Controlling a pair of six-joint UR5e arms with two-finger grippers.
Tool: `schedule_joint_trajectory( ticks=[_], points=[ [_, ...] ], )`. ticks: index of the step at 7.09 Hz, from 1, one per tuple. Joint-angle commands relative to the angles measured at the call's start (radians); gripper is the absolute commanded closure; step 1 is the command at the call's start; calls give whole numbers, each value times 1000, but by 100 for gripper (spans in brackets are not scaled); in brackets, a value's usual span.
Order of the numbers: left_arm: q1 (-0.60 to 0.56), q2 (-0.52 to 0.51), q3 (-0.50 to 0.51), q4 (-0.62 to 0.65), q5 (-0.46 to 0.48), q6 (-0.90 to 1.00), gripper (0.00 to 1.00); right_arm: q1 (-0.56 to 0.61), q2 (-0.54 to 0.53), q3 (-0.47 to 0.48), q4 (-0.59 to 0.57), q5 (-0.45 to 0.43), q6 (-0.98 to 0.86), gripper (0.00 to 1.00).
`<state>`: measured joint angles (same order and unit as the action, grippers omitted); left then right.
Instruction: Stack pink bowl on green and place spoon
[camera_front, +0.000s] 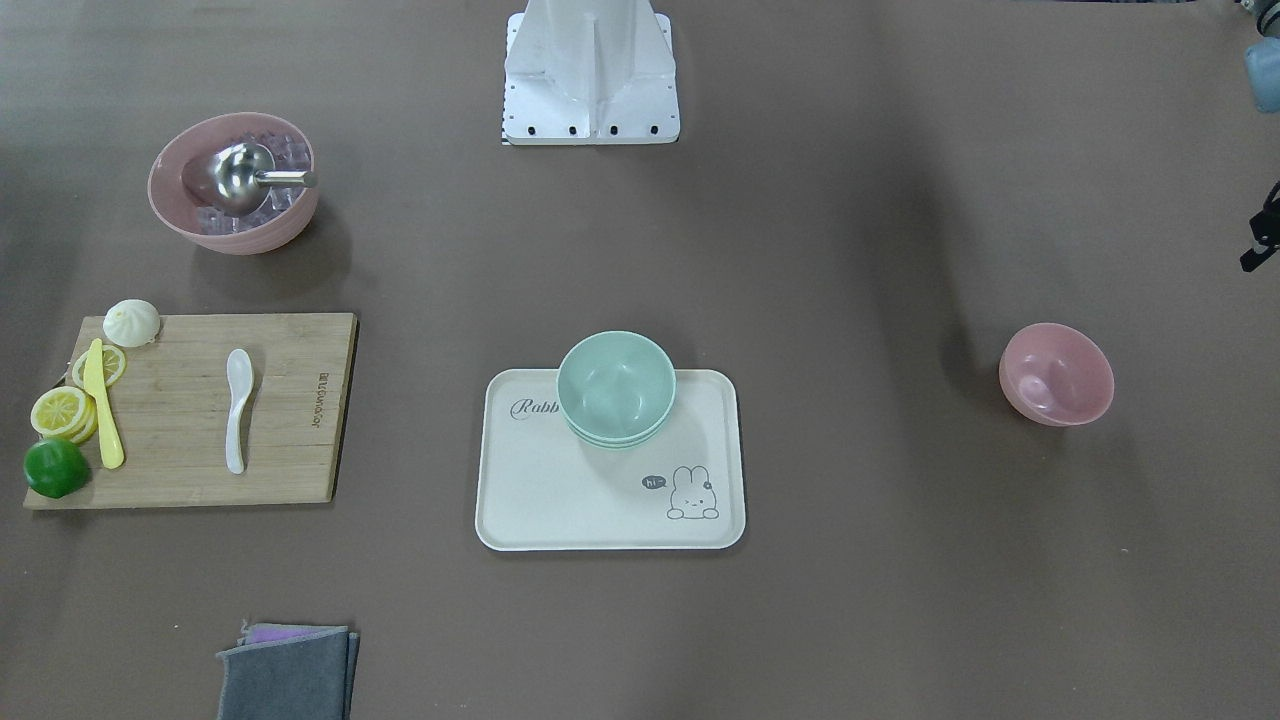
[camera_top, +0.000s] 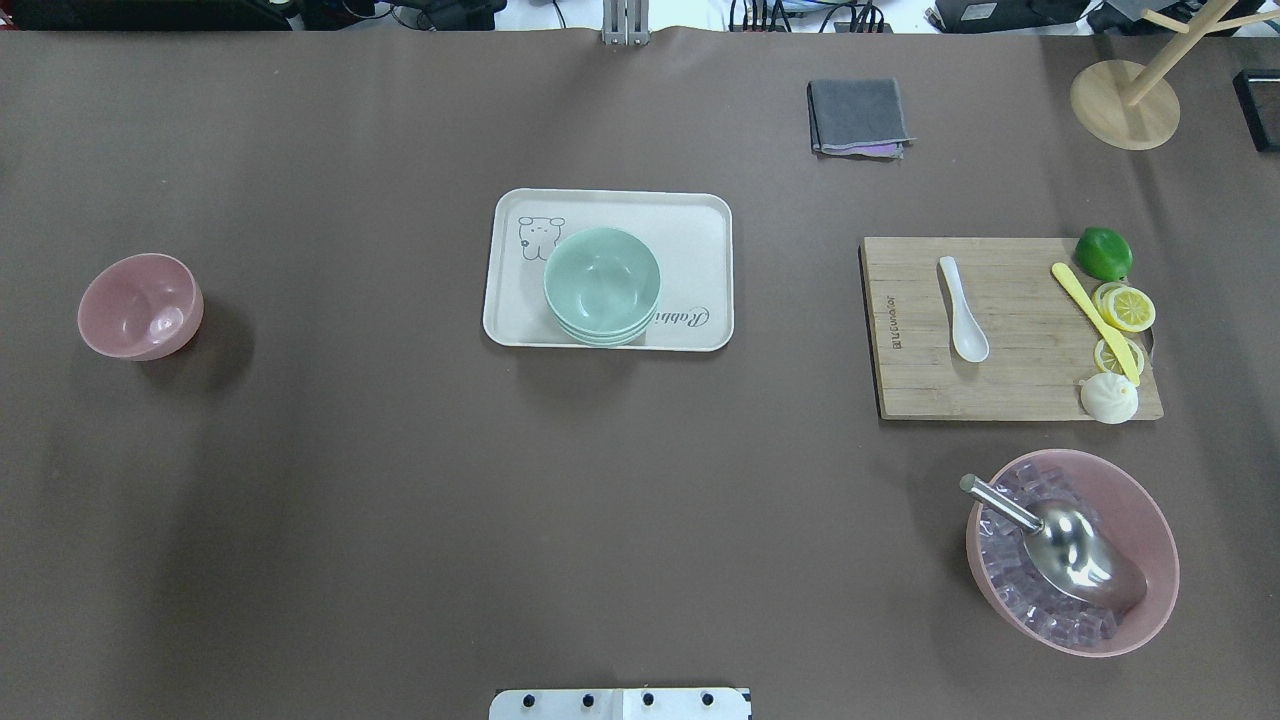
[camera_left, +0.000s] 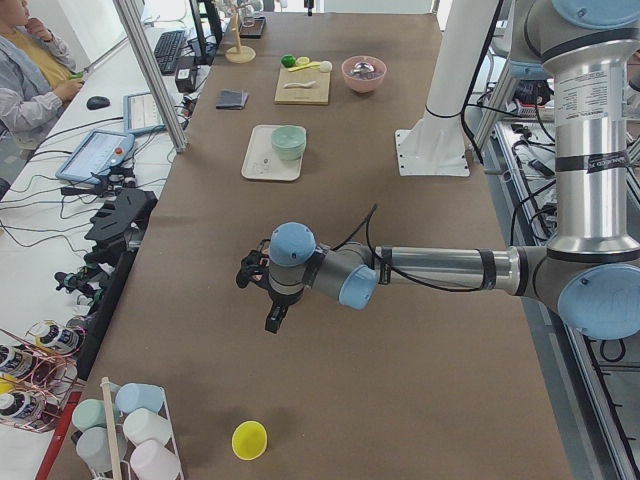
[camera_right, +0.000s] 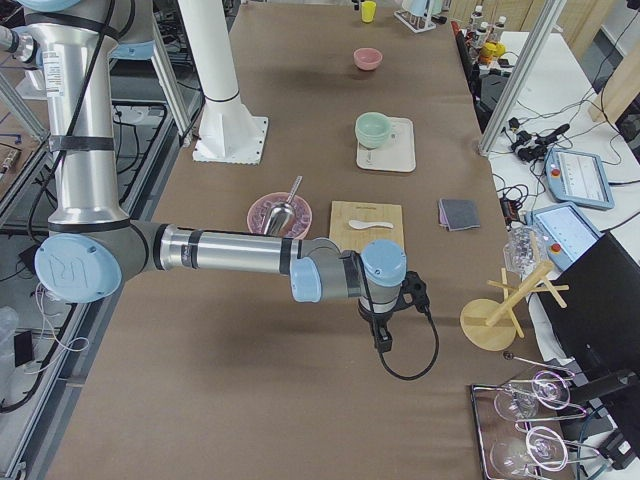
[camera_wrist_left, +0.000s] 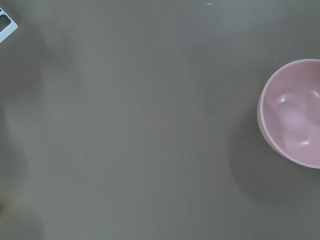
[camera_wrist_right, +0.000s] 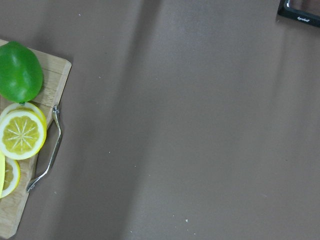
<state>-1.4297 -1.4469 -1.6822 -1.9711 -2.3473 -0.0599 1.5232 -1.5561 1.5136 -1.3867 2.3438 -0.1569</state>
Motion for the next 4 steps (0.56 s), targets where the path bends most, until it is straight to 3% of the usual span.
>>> schedule_joint_trajectory(
  ticks=[1, 4],
  points=[
    [2, -1, -4, -5, -1, -32, 2, 0, -1, 0, 0, 3, 3, 0],
    [2, -1, -4, -29, -1, -66, 2, 0, 2, 2, 2, 6, 31, 0]
  ],
)
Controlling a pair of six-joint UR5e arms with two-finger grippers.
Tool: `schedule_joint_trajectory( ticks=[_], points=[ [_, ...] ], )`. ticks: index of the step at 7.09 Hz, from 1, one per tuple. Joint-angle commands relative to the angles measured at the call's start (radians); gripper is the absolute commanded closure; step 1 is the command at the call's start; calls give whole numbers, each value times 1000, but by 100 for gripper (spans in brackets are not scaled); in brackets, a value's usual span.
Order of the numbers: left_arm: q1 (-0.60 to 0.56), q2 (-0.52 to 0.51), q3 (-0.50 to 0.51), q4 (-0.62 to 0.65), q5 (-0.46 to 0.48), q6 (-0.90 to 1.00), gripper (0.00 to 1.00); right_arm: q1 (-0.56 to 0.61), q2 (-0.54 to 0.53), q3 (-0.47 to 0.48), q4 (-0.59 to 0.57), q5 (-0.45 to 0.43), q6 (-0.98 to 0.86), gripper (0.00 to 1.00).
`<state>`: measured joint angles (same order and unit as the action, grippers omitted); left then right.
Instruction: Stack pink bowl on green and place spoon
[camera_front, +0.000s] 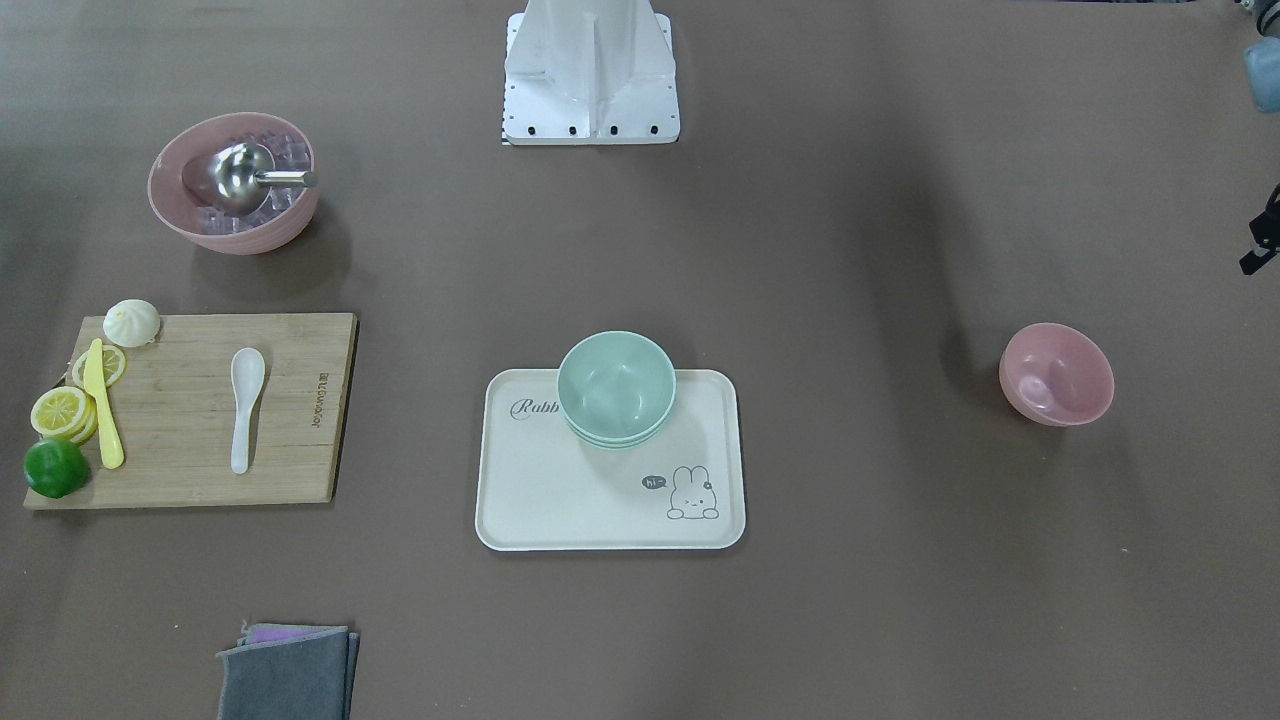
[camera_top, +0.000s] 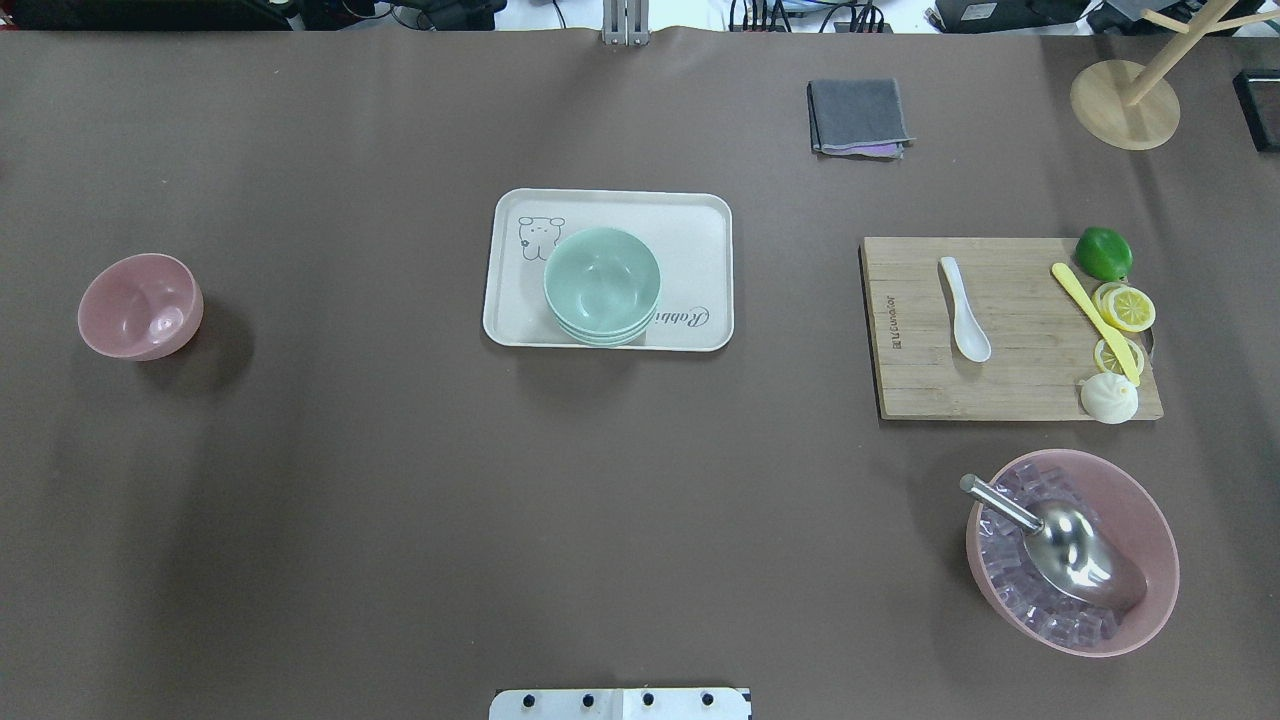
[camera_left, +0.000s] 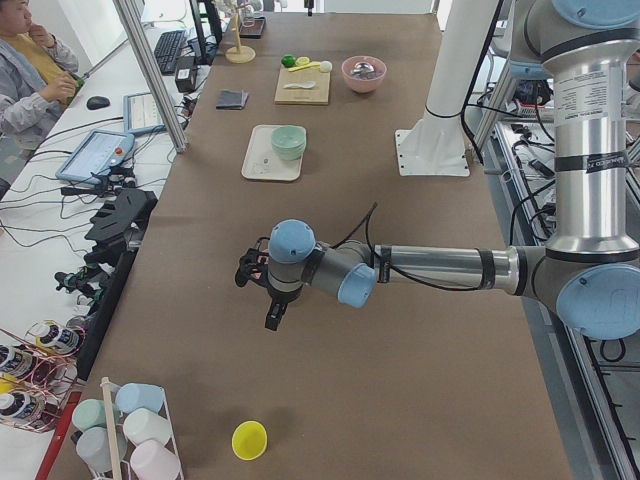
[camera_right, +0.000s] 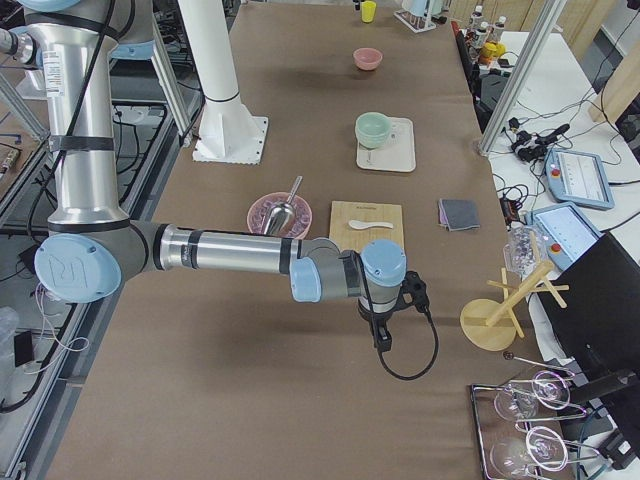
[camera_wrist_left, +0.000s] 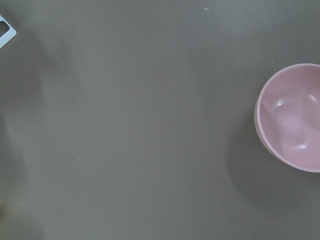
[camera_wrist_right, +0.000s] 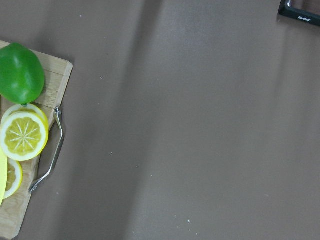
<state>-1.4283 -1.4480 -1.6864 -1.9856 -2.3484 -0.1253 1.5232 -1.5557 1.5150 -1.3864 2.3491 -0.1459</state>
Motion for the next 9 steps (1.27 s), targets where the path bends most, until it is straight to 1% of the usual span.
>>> schedule_joint_trajectory(
  ticks=[1, 3, 5, 6, 7, 8, 9],
  points=[
    [0, 0, 7, -24, 0, -8, 2, 0, 5, 1, 1, 1, 25, 0],
    [0, -26, 10, -21, -5, -63, 3, 0, 5, 1, 1, 1, 25, 0],
    [3, -40, 17, -21, -12, -62, 3, -2, 6, 8, 1, 1, 26, 0],
    [15, -46, 33, -15, -11, -66, 2, -5, 9, 11, 9, 15, 25, 0],
    [88, -98, 40, -9, 1, -103, 2, -18, 9, -2, 105, 33, 25, 0],
    [164, -115, 51, -16, 15, -207, 2, -72, 8, -1, 136, 30, 43, 0],
    [227, -153, 56, -18, 102, -290, 2, -118, 12, 11, 150, 29, 98, 0]
  ],
)
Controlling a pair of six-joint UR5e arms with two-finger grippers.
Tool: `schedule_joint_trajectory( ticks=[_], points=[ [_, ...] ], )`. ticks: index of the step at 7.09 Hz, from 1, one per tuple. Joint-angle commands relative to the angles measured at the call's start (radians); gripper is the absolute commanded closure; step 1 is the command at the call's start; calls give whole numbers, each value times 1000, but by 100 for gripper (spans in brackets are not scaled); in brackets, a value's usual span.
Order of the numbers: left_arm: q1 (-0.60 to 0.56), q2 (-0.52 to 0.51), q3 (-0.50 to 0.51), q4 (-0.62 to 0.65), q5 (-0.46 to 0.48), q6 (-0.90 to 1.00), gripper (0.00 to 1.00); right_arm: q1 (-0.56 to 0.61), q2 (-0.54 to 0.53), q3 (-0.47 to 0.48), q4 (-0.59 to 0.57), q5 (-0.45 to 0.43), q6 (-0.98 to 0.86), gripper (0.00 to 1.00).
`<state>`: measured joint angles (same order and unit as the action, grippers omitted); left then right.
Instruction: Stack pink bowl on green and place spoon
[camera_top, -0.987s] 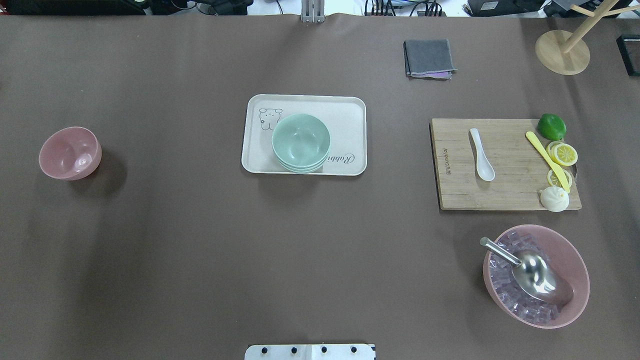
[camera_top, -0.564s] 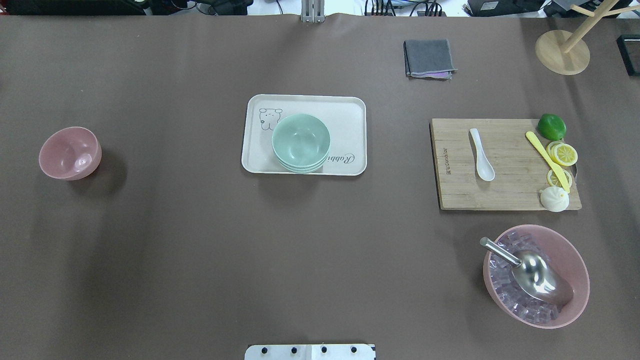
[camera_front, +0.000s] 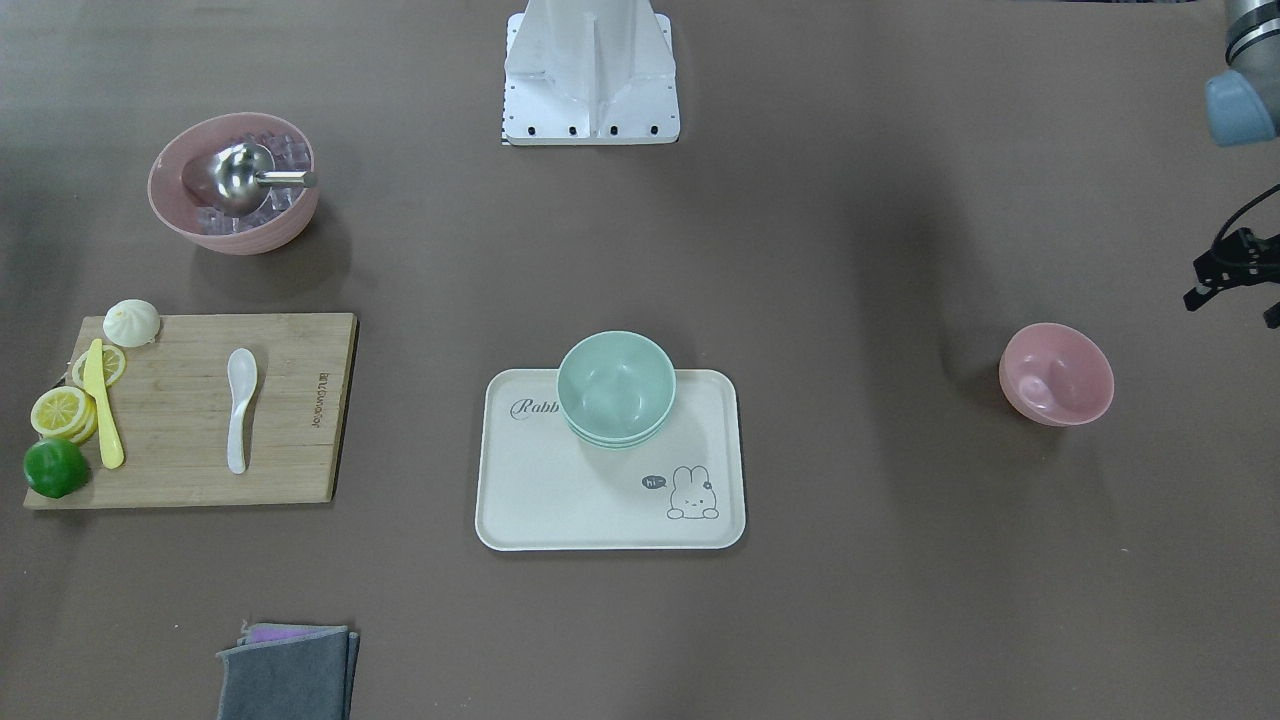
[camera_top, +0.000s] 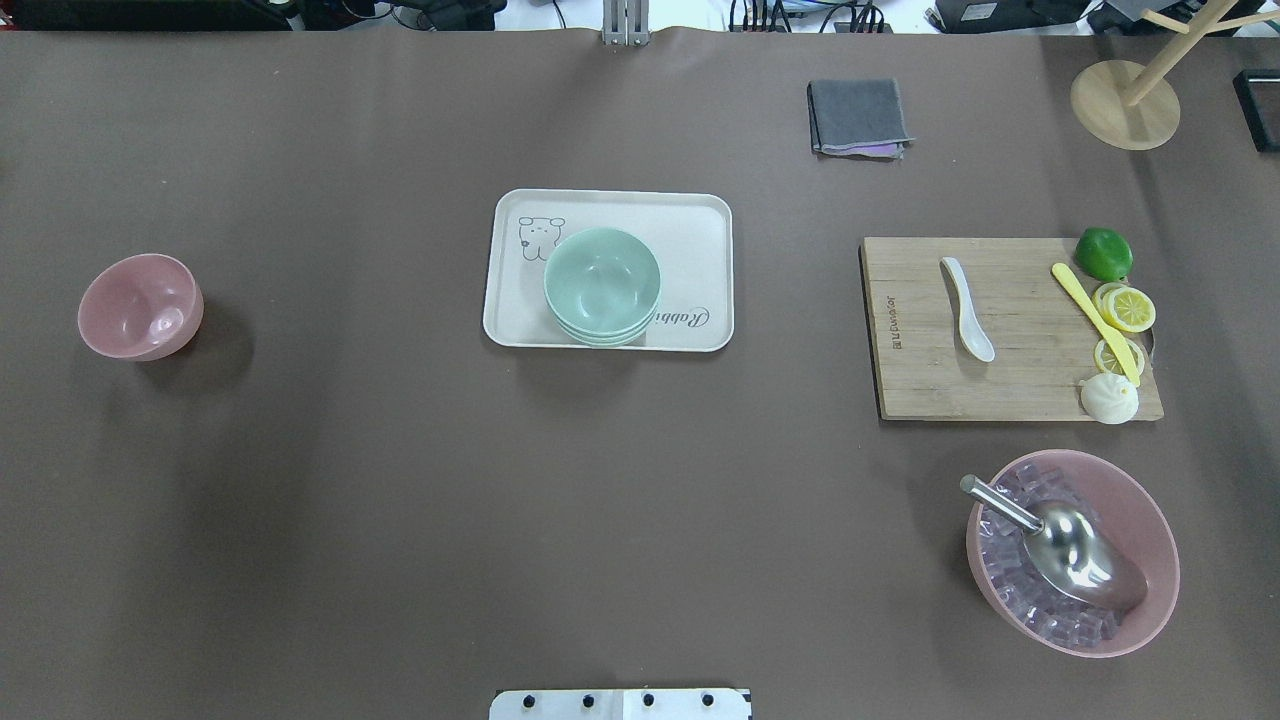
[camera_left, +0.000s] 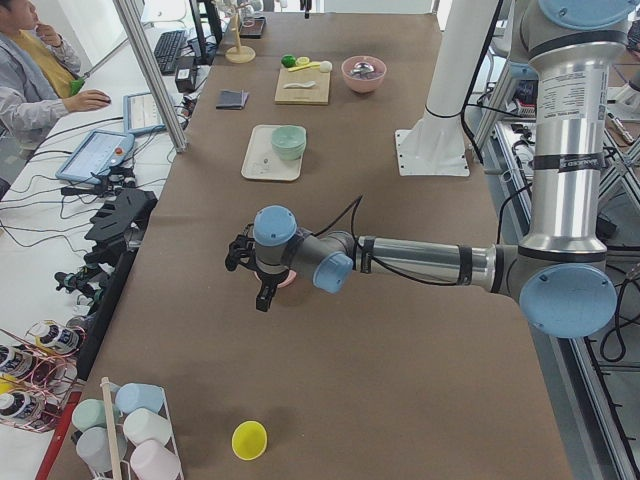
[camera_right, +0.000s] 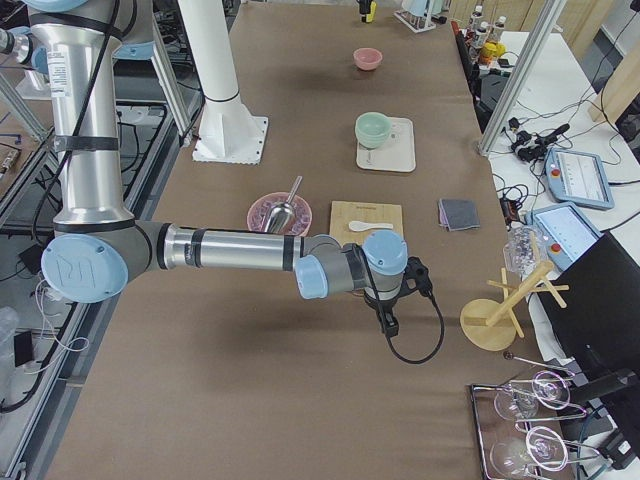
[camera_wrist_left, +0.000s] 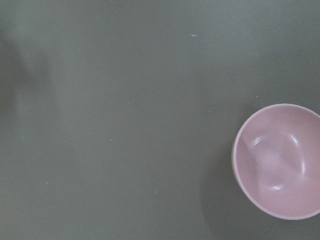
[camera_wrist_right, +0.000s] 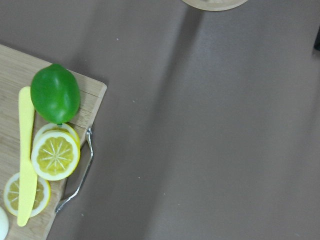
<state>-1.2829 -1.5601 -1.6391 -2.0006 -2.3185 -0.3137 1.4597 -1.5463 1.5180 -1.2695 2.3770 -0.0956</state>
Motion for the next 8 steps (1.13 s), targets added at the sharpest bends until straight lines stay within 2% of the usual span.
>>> schedule_joint_trajectory(
  ticks=[1, 3, 4, 5, 6, 7, 8],
  points=[
    [130, -60, 51, -9, 82, -128, 3, -85, 8, 7, 60, -1, 113, 0],
    [177, -63, 113, -32, 77, -133, 6, -165, 40, 7, 114, -5, 300, 0],
    [184, -89, 148, -32, 74, -133, 9, -186, 43, 7, 128, -5, 322, 0],
    [185, -103, 163, -32, 71, -134, 22, -196, 52, 8, 128, -5, 330, 0],
    [185, -104, 168, -30, 70, -134, 71, -209, 67, 7, 128, -5, 359, 0],
    [186, -107, 168, -29, 68, -134, 90, -225, 80, 5, 128, -5, 411, 0],
    [186, -112, 170, -27, 68, -133, 100, -232, 81, 7, 128, -5, 428, 0]
  ],
)
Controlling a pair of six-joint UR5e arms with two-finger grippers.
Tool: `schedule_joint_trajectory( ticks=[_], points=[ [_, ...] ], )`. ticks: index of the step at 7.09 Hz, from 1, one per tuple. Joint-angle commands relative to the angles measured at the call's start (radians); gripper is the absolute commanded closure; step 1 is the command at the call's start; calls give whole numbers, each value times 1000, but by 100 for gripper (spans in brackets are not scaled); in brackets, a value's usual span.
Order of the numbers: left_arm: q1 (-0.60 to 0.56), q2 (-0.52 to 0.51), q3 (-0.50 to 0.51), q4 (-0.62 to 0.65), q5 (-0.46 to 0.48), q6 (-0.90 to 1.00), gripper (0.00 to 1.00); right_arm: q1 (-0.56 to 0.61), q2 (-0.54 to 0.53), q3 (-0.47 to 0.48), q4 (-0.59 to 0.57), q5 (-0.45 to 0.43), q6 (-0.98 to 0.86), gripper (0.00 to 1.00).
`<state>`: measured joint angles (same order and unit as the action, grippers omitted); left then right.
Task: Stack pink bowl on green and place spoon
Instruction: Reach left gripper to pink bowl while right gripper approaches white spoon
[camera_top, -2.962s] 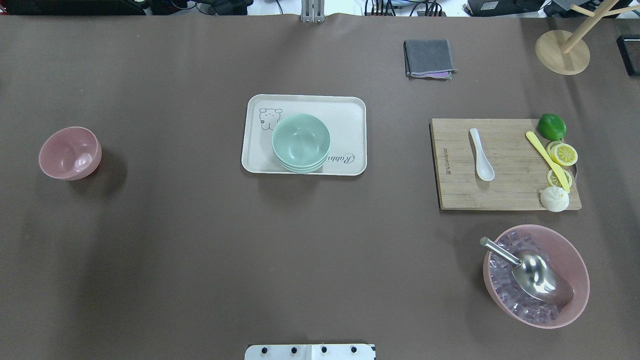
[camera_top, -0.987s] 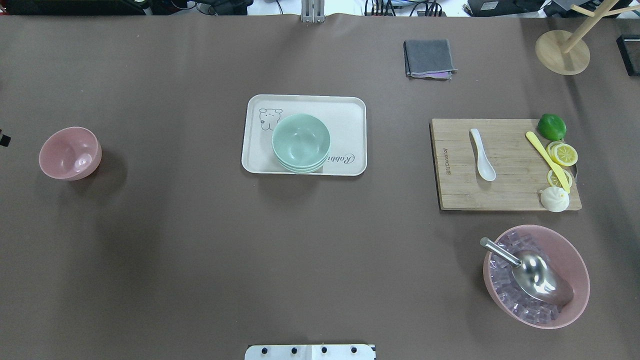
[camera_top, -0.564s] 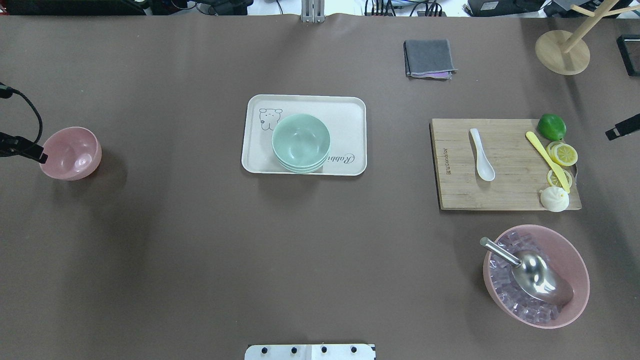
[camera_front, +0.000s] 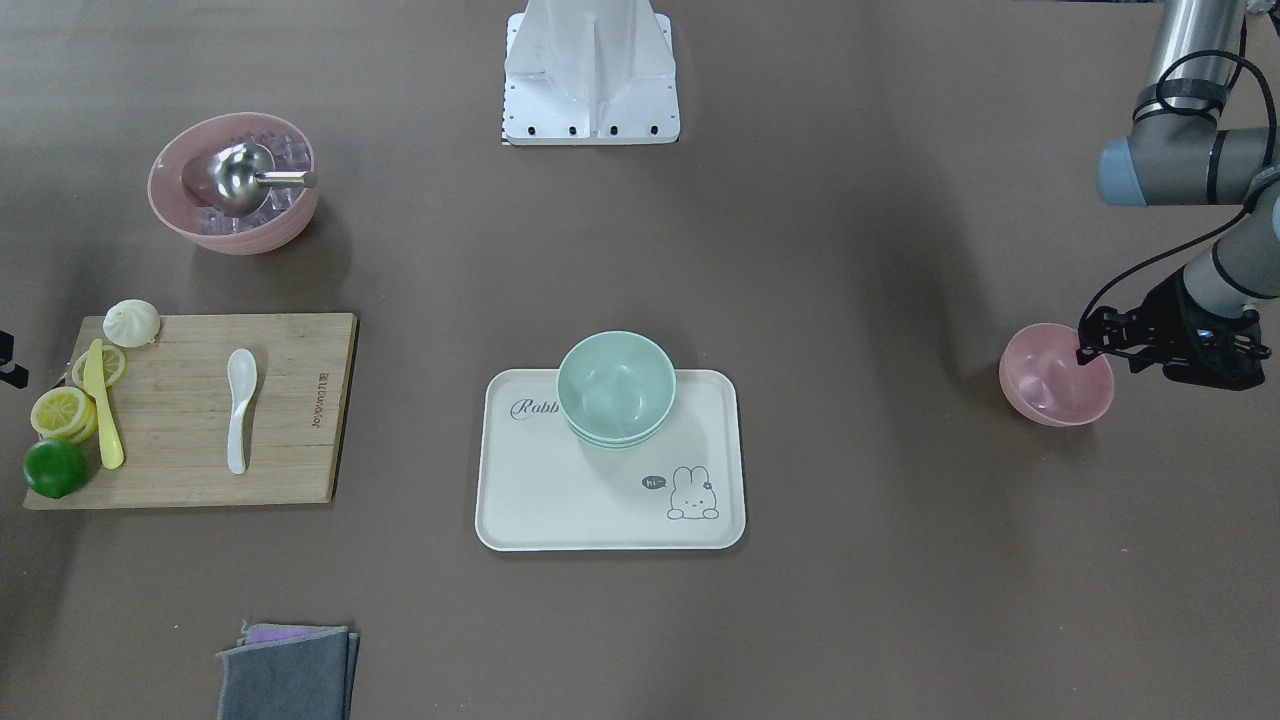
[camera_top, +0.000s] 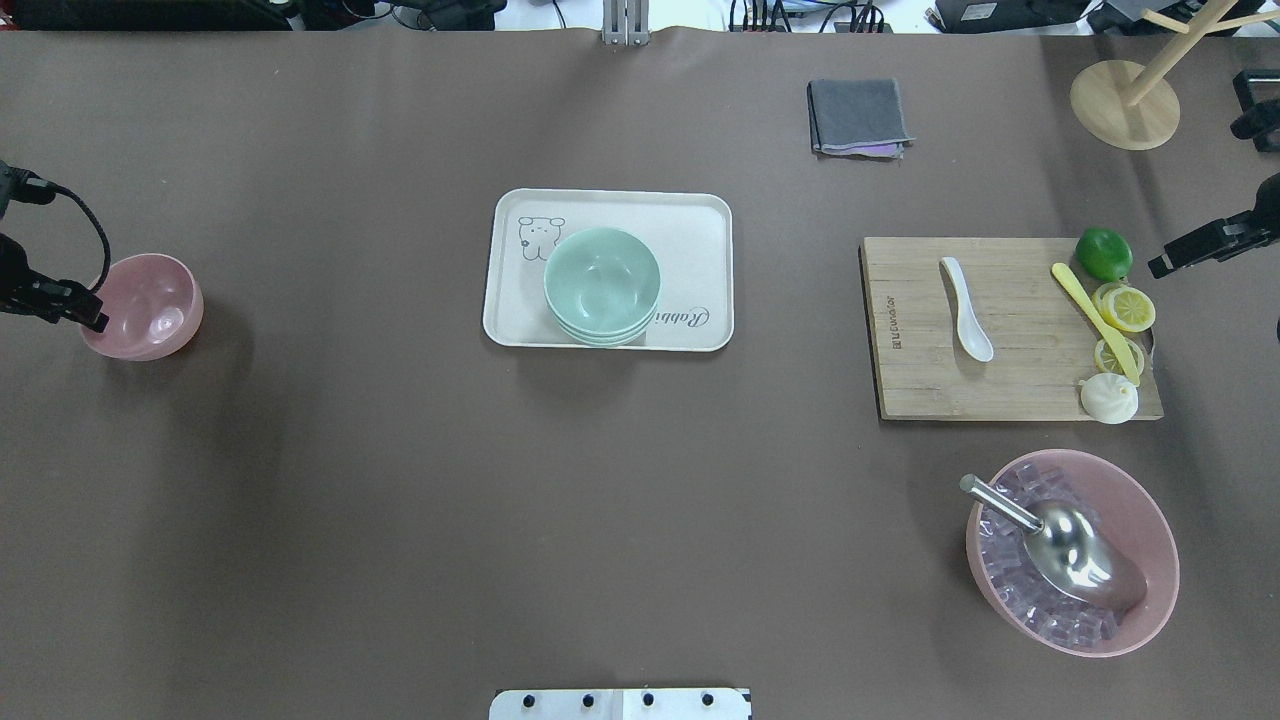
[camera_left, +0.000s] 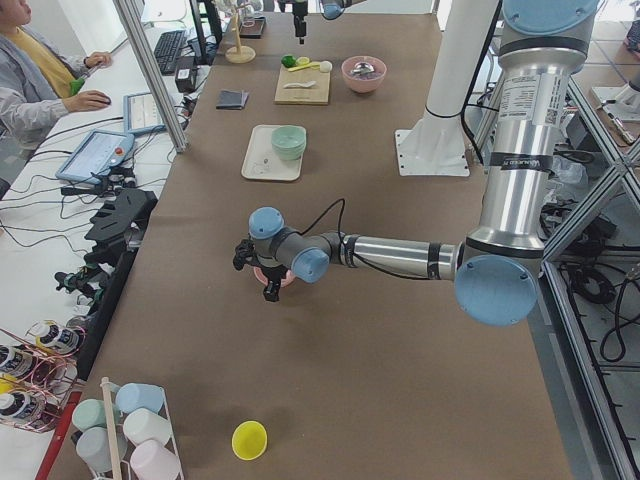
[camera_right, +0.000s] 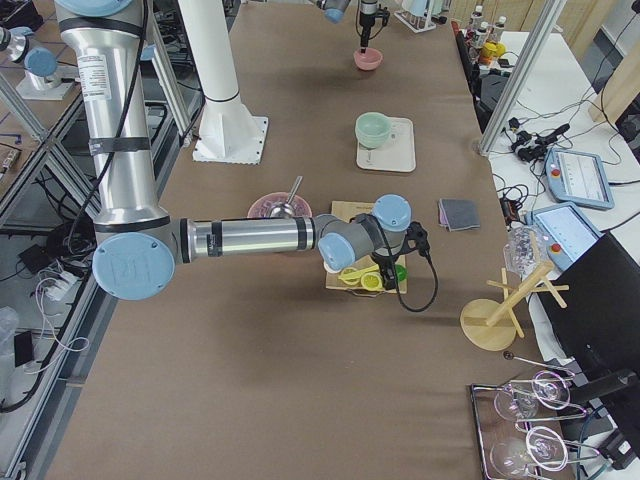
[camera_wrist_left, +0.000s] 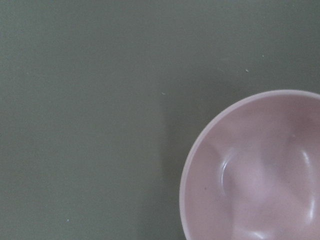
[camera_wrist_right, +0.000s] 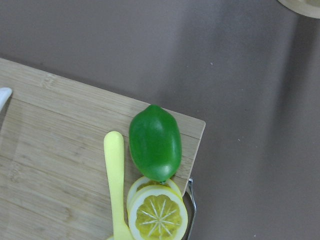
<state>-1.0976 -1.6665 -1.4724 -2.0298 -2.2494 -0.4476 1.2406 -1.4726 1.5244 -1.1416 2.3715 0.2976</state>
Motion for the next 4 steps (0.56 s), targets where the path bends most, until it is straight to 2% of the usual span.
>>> schedule_joint_trajectory(
  ticks=[1, 2, 3, 4],
  points=[
    [1, -27, 1, 8, -13, -2, 100, -18, 11, 0, 0, -2, 37, 0],
    [1, -73, 7, 22, -94, -3, 100, -36, 26, 0, 0, -2, 93, 0],
    [-1, -158, 1, 101, -190, -20, 100, -70, 63, 0, 2, -12, 214, 0],
    [2, -259, -18, 138, -199, -152, 100, -101, 69, 3, 2, -30, 268, 0]
  ],
)
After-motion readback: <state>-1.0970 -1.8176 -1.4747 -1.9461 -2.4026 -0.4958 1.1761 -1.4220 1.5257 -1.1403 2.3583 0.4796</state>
